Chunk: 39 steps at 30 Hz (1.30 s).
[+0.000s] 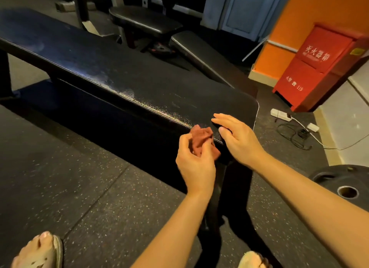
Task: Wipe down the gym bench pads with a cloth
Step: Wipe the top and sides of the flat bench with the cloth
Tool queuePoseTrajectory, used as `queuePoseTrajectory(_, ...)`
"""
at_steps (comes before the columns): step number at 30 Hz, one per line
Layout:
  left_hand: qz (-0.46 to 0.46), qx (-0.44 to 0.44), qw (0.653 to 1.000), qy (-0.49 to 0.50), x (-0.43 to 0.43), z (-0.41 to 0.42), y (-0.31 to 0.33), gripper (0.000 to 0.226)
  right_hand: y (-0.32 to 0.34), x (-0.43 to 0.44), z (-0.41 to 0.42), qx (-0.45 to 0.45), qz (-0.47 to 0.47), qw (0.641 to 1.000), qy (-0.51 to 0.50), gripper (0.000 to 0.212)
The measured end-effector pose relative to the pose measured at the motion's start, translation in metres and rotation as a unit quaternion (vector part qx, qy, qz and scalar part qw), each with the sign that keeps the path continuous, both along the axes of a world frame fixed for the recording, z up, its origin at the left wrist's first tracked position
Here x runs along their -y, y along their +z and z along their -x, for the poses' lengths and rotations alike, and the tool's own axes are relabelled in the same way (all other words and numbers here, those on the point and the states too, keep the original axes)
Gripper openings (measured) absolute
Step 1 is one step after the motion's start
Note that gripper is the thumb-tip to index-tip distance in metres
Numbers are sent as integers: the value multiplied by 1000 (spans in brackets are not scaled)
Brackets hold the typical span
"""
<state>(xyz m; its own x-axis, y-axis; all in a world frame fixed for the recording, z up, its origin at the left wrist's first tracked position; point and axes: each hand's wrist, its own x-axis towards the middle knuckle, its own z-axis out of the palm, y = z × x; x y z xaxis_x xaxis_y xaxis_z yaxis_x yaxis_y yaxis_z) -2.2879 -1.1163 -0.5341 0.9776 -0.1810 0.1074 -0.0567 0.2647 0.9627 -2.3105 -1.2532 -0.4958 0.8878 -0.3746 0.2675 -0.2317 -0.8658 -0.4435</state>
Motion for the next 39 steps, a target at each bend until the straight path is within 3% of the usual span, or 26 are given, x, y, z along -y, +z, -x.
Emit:
queuePoseTrajectory(3, -66, 38, 995, -62, -2, 10, 1, 14, 8, 10, 15, 50, 7, 999, -15, 33)
queuePoseTrajectory(7, -84, -27, 993, 76, -15, -28, 10, 16, 1, 26, 41, 28, 24, 995, -97, 33)
queuePoseTrajectory(9, -90, -22, 992, 84, -12, -30, 16, 15, -6, 27, 48, 7, -4, 995, -101, 36)
queuePoseTrajectory(13, -99, 10, 995, 8, 10, 30, 26, 15, -6, 27, 57, 25, -72, 994, -78, 40)
queuePoseTrajectory(17, -152, 6, 981, -119, 14, 46, 21, 18, 5, 31, 75, 83, -111, 983, -124, 36)
queuePoseTrajectory(24, -197, -241, 923, -227, 8, 31, 70, 16, 21, 10, 109, 167, -278, 938, -119, 33)
queuePoseTrajectory(28, -233, -242, 914, -229, 5, 16, 112, 23, 31, -19, 125, 112, -328, 938, -22, 23)
queuePoseTrajectory(29, -259, -232, 908, -232, 5, 15, 123, 20, 33, -20, 128, 100, -345, 933, 2, 31)
queuePoseTrajectory(31, -305, -219, 893, -248, 8, 15, 142, 8, 41, -19, 130, 107, -367, 924, 7, 65)
queuePoseTrajectory(33, -356, -207, 871, -268, 13, 14, 154, 7, 50, -17, 130, 113, -331, 937, 5, 84)
queuePoseTrajectory(34, -375, -205, 859, -281, 15, 12, 157, 10, 54, -19, 128, 120, -294, 948, 10, 76)
queuePoseTrajectory(37, -369, -220, 835, -345, 19, 0, 159, 19, 64, -23, 119, 167, -226, 960, 7, 22)
queuePoseTrajectory(39, -359, -223, 820, -386, 20, -10, 157, 28, 64, -24, 115, 184, -209, 960, -26, 2)
